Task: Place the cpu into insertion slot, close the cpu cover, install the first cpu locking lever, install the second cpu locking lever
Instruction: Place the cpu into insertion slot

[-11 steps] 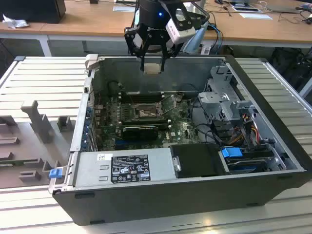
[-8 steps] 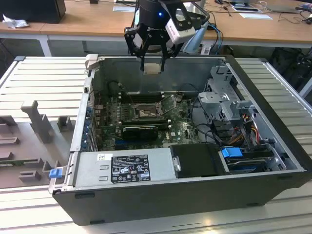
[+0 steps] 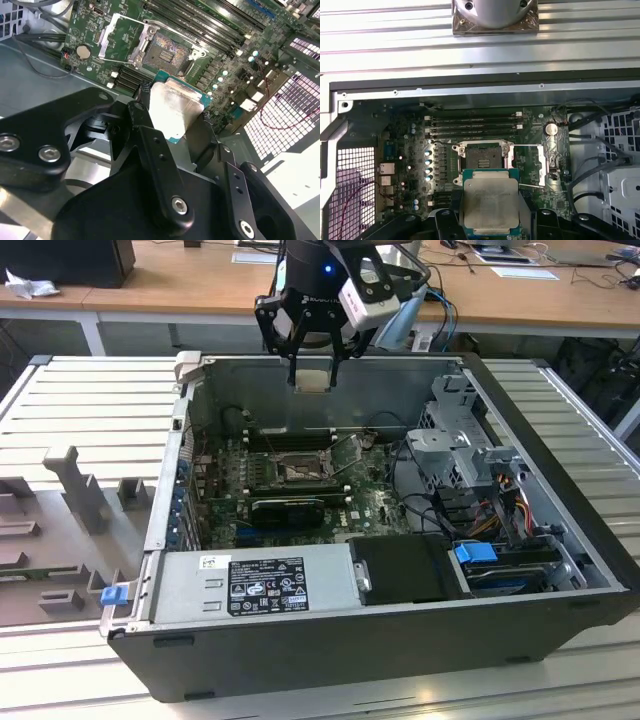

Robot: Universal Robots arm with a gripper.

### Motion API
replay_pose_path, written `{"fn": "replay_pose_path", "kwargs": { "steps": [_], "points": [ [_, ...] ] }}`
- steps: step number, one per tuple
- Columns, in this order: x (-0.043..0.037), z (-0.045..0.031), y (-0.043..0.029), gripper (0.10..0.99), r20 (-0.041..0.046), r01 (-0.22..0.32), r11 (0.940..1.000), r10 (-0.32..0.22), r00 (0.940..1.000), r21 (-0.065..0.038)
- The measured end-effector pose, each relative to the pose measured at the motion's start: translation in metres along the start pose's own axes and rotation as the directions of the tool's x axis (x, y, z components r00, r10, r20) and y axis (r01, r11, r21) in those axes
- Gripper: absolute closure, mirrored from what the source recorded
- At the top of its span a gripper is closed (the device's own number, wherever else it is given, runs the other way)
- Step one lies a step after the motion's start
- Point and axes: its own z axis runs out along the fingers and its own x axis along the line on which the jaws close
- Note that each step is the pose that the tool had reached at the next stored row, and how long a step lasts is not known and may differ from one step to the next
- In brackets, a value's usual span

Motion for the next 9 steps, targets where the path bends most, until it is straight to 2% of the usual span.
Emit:
{"fn": "replay_pose_path", "kwargs": {
  "steps": [9],
  "points": [
    [0.0004, 0.0, 0.0, 0.557, 0.0014, -0.015, 0.9999, 0.015, 0.9999, 0.0]
  ]
}}
